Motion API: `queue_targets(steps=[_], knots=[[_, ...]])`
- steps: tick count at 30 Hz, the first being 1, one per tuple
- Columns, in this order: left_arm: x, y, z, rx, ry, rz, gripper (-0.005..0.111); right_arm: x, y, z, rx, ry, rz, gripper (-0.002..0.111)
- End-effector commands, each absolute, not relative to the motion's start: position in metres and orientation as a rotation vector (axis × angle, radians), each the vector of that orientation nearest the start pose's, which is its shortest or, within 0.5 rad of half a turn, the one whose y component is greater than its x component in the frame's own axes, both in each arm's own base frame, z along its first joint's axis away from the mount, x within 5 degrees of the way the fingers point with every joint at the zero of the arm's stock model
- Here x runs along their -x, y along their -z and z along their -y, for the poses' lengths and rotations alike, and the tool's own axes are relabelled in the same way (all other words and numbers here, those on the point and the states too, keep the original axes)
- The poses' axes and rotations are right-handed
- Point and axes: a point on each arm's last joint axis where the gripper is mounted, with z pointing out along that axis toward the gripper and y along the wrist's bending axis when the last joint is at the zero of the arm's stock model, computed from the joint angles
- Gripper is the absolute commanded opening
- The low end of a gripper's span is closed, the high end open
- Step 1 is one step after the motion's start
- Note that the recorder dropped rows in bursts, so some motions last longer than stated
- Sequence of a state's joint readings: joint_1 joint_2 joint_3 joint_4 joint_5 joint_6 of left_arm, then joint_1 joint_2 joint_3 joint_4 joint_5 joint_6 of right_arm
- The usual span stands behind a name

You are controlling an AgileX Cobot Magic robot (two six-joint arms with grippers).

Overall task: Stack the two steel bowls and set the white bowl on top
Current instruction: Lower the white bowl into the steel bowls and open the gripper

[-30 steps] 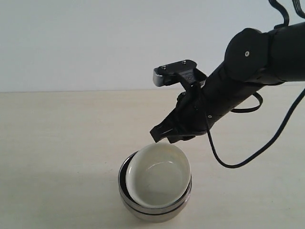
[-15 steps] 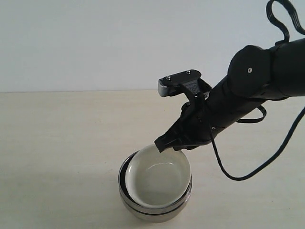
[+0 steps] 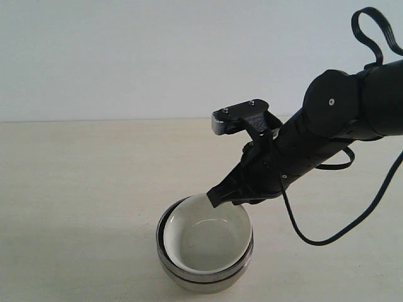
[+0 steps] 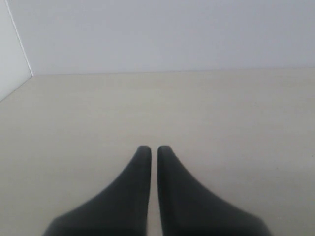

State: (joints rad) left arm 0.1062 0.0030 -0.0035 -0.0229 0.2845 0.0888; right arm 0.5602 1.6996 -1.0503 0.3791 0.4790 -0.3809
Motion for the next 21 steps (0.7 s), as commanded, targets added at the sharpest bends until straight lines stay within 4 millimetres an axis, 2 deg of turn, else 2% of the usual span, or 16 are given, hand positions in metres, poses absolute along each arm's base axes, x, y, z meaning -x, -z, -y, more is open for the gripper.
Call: queue_targets(steps=[1,12,17,21], knots=[[-0.055,-0.188,-0.005,0.042,-0.11,-1.763,0.004,-0.284,-0.21,-0.195,0.819,-0.417,-2.479,0.0],[-0.055,-0.188,-0.005,0.042,-0.11,-1.763,0.004,-0.283,-0.209,-0.195,0.813,-0.423,-2.497,0.0],[-0.055,-0.188,-0.005,0.042,-0.11,-1.763,0.004,-0.285,-0.193,-0.197,0.81,-0.419,-2.557,0.0],[-0.055,-0.188,-0.005,0.042,-0.11,-1.761,0.004,-0.288,-0.201,-0.197,0.78,-0.42,-2.502,0.0]])
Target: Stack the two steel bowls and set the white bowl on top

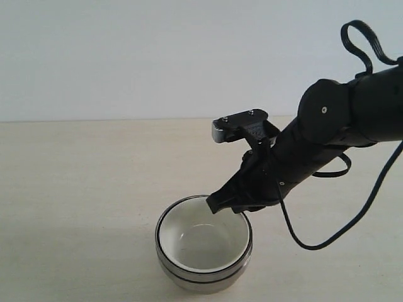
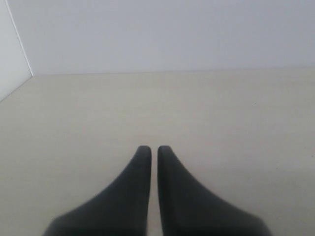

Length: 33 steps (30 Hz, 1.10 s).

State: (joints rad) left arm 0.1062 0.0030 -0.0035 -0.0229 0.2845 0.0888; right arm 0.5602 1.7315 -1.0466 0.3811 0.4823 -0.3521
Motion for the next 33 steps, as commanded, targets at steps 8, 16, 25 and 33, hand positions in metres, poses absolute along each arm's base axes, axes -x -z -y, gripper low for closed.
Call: queue_targets(steps=[8,16,25,33], knots=[[-0.055,-0.188,-0.005,0.042,-0.11,-1.762,0.004,-0.284,-0.224,-0.195,0.753,-0.439,-2.428,0.0],[-0.055,-0.188,-0.005,0.042,-0.11,-1.762,0.004,-0.275,-0.267,-0.188,0.702,-0.464,-2.274,0.0],[-0.055,-0.188,-0.005,0.042,-0.11,-1.762,0.004,-0.234,-0.349,-0.162,0.666,-0.496,-1.993,0.0],[-0.055,-0.188,-0.005,0.042,-0.11,-1.762,0.004,-0.166,-0.413,-0.122,0.659,-0.538,-1.778,0.0]])
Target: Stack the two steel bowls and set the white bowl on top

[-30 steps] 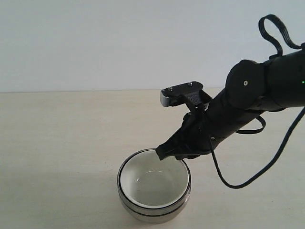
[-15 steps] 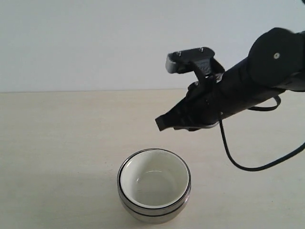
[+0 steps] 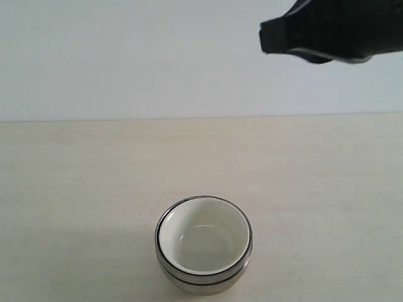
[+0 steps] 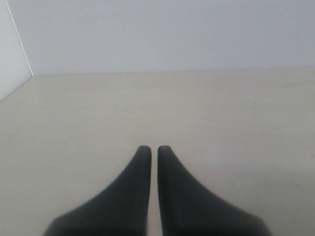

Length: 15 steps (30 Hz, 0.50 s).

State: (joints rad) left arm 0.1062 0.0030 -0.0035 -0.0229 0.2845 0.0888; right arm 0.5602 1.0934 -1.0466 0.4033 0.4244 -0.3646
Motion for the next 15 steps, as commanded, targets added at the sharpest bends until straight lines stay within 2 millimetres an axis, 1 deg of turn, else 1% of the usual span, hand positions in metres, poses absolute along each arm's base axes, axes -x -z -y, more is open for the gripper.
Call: queue_targets(steps=[1,2,3,4,5,6,7,10,13,15], knots=[[-0.055,-0.188,-0.005,0.042,-0.11,-1.762,0.004,-0.149,-0.422,-0.114,0.668,-0.545,-1.747,0.0],[-0.055,-0.188,-0.005,0.042,-0.11,-1.762,0.004,-0.138,-0.427,-0.107,0.668,-0.554,-1.727,0.0],[-0.055,-0.188,-0.005,0.042,-0.11,-1.762,0.004,-0.122,-0.43,-0.099,0.672,-0.564,-1.709,0.0],[-0.055,-0.188,-0.005,0.042,-0.11,-1.762,0.004,-0.113,-0.432,-0.093,0.671,-0.567,-1.689,0.0],[-0.055,-0.188,-0.005,0.042,-0.11,-1.762,0.004,-0.097,-0.435,-0.083,0.662,-0.57,-1.645,0.0],[-0.055,-0.188,-0.005,0.042,-0.11,-1.762,0.004,-0.088,-0.436,-0.078,0.656,-0.572,-1.619,0.0],[-0.055,-0.188,-0.005,0.042,-0.11,-1.762,0.004,-0.072,-0.436,-0.068,0.645,-0.572,-1.572,0.0],[-0.055,-0.188,-0.005,0.042,-0.11,-1.762,0.004,-0.047,-0.436,-0.051,0.607,-0.575,-1.489,0.0],[-0.055,-0.188,-0.005,0.042,-0.11,-1.762,0.004,-0.014,-0.434,-0.026,0.552,-0.554,-1.384,0.0],[-0.055,-0.188,-0.005,0.042,-0.11,-1.762,0.004,0.002,-0.425,-0.013,0.507,-0.539,-1.344,0.0]])
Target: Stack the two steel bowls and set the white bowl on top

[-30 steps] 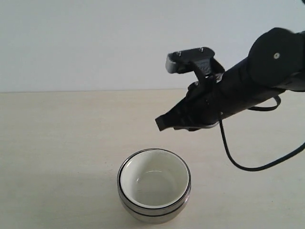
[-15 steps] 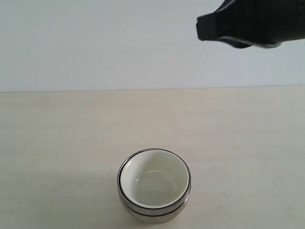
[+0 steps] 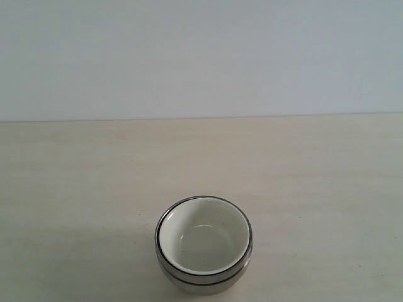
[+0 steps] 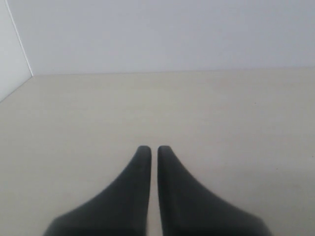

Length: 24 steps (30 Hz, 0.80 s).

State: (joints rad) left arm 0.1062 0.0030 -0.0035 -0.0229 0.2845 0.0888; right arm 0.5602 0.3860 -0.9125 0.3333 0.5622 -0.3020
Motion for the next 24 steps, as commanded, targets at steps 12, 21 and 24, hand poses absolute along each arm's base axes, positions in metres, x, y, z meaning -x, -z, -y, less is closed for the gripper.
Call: queue_targets(steps=[12,21,24], knots=[[-0.055,-0.188,-0.005,0.042,-0.11,-1.762,0.004,0.027,-0.377,0.018,0.3,-0.491,-1.302,0.0],[-0.055,-0.188,-0.005,0.042,-0.11,-1.762,0.004,0.033,-0.382,0.006,0.04,-0.209,-1.259,0.0],[-0.055,-0.188,-0.005,0.042,-0.11,-1.762,0.004,0.034,-0.384,0.003,-0.001,-0.165,-1.241,0.0]])
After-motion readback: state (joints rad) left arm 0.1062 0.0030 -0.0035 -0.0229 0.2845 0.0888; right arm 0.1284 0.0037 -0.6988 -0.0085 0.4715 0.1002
